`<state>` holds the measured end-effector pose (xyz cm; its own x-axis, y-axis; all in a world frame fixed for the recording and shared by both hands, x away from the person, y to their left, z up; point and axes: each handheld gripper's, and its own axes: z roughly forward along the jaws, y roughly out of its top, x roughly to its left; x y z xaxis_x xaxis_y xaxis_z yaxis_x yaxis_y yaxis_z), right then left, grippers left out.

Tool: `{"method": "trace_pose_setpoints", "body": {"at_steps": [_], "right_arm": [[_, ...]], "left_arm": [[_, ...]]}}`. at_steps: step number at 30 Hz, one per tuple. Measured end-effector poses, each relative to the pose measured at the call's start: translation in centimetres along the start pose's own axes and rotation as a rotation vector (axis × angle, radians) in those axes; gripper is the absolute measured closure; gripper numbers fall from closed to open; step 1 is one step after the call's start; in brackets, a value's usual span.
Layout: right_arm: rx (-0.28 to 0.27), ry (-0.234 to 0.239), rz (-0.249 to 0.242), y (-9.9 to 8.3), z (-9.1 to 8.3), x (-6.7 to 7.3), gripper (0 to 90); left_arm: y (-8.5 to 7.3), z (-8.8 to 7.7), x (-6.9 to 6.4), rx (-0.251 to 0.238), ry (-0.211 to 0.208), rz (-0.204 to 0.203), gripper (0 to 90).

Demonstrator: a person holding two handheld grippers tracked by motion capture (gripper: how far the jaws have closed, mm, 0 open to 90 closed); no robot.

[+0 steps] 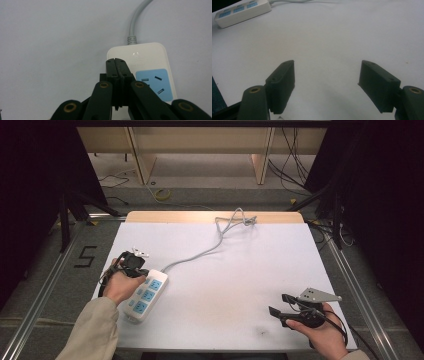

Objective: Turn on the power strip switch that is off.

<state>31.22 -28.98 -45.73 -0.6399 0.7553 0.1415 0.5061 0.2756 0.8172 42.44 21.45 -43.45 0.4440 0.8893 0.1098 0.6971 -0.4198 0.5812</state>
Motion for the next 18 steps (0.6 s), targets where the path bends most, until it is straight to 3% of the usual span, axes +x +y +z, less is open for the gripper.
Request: {"method": "trace_pose_setpoints", "body": {"at_steps": [3, 6, 13, 18], "right_arm": [[0.000, 0.002, -0.001, 0.0, 0.0, 0.0, 29.3], [0.000, 0.002, -0.002, 0.0, 0.0, 0.0, 29.3], [-0.001, 0.003, -0.001, 0.0, 0.0, 0.0, 29.3], [-0.001, 0.001, 0.000, 0.0, 0.0, 0.0, 29.3]], "left_arm": [[0.1, -0.3, -0.1, -0.031, 0.000, -0.002, 89.8], [0.2, -0.6, -0.2, -0.072, -0.030, -0.012, 89.8], [0.6, -1.2, -0.8, -0.139, -0.033, 0.001, 89.7], [0.6, -1.6, -0.9, -0.186, -0.040, -0.014, 89.5]]}}
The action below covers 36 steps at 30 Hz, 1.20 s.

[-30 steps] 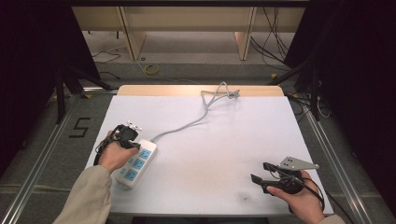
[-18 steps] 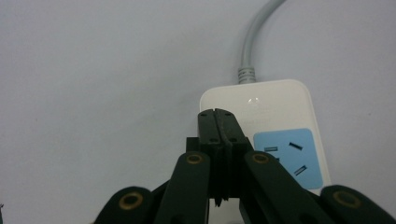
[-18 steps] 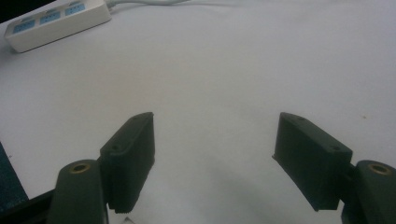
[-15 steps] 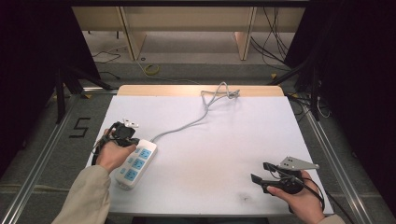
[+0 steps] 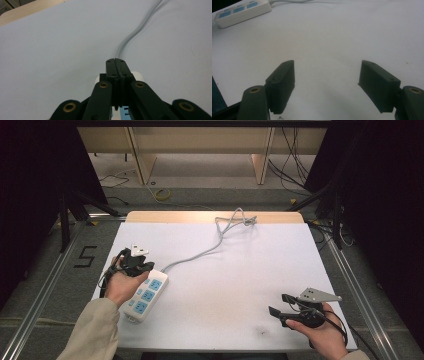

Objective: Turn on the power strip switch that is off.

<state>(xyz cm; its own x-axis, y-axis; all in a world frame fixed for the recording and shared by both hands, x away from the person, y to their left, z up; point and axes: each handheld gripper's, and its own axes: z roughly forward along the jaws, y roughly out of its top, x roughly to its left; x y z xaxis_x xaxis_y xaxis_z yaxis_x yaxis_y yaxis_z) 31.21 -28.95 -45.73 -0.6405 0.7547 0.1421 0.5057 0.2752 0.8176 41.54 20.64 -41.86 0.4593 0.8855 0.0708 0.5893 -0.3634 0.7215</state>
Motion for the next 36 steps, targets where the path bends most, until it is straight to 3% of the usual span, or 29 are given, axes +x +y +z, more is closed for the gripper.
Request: {"method": "trace_pose_setpoints", "body": {"at_steps": [14, 25, 32, 36], "right_arm": [[-0.001, 0.003, 0.000, 0.0, 0.0, 0.0, 29.3], [-0.002, 0.004, -0.004, 0.0, 0.1, 0.0, 29.3], [-0.004, 0.007, -0.008, 0.0, 0.1, 0.0, 29.2], [-0.005, 0.012, -0.007, 0.1, 0.1, 0.1, 29.2]], "left_arm": [[0.4, -0.6, -0.9, -0.100, -0.044, 0.008, 75.1], [0.6, -0.3, -2.3, -0.155, -0.160, 0.049, 50.8], [0.7, -0.4, -4.0, -0.162, -0.226, 0.109, 39.2], [0.7, -0.5, -5.0, -0.176, -0.267, 0.109, 33.1]]}}
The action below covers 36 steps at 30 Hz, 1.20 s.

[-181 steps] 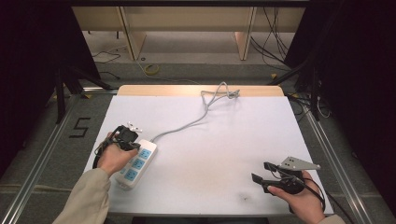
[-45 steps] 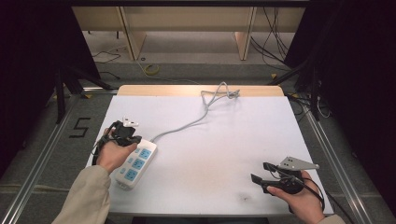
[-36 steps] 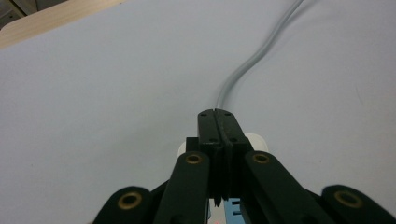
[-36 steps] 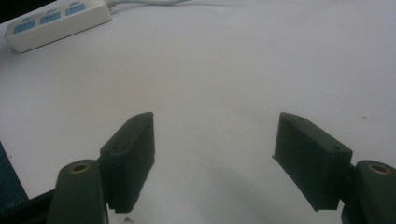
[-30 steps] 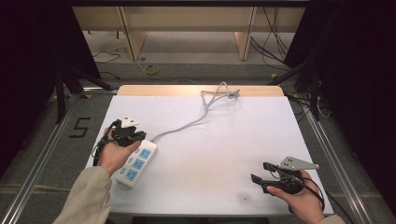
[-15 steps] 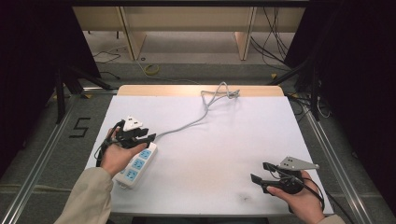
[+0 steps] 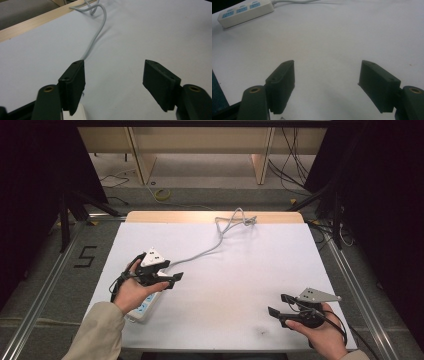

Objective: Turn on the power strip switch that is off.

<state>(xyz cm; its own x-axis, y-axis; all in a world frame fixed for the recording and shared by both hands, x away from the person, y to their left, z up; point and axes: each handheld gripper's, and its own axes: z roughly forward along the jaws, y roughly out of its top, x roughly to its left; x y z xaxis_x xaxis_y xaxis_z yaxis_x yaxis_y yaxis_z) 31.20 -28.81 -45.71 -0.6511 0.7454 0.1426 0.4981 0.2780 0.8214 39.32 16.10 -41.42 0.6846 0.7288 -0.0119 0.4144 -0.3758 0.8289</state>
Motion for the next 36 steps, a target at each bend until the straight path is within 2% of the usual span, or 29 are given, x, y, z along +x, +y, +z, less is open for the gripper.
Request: {"method": "trace_pose_setpoints", "body": {"at_steps": [2, 6, 12, 18, 33, 36], "right_arm": [[-0.002, 0.003, -0.001, 0.0, 0.0, 0.0, 29.2], [-0.007, 0.007, -0.004, 0.0, 0.0, 0.1, 29.1], [-0.007, 0.016, -0.011, 0.1, 0.1, 0.1, 28.7], [-0.010, 0.027, -0.019, 0.1, 0.1, 0.2, 28.4], [-0.009, 0.040, -0.026, 0.1, 0.2, 0.3, 27.9], [-0.010, 0.041, -0.029, 0.1, 0.2, 0.4, 27.8]], "left_arm": [[0.0, 0.0, -0.5, -0.009, -0.022, 0.004, 30.5], [-0.3, 0.2, -1.7, -0.015, -0.051, 0.045, 25.0], [-0.8, 0.1, -2.7, -0.027, -0.056, 0.089, 22.3], [-1.5, -0.4, -3.2, -0.037, -0.070, 0.115, 21.6], [-3.5, -1.3, -3.9, -0.008, -0.074, 0.172, 21.6], [-4.0, -1.7, -3.9, -0.001, -0.073, 0.171, 21.4]]}}
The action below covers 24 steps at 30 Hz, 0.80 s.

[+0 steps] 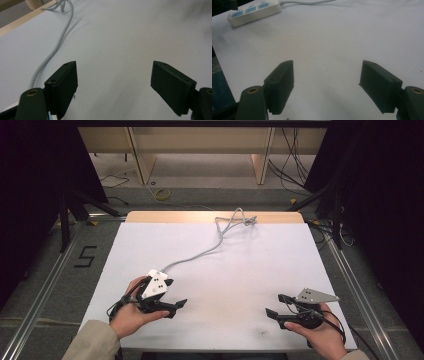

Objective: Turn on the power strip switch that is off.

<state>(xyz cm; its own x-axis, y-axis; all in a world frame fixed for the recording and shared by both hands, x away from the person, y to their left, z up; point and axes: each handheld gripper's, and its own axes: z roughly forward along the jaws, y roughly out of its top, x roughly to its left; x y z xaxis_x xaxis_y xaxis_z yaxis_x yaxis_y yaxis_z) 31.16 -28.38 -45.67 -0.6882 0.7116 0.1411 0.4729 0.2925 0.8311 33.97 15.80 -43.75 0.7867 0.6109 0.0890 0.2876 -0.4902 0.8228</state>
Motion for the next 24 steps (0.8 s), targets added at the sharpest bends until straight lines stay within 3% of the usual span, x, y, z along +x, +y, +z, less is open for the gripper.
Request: {"method": "trace_pose_setpoints", "body": {"at_steps": [13, 24], "right_arm": [[0.007, 0.004, -0.005, 0.0, 0.1, 0.1, 27.2], [0.010, 0.008, -0.008, -0.1, 0.1, 0.1, 27.0]], "left_arm": [[-2.1, -2.0, 0.2, 0.017, 0.027, -0.022, 18.7], [-2.2, -2.1, 0.3, 0.025, 0.039, -0.015, 18.4]]}}
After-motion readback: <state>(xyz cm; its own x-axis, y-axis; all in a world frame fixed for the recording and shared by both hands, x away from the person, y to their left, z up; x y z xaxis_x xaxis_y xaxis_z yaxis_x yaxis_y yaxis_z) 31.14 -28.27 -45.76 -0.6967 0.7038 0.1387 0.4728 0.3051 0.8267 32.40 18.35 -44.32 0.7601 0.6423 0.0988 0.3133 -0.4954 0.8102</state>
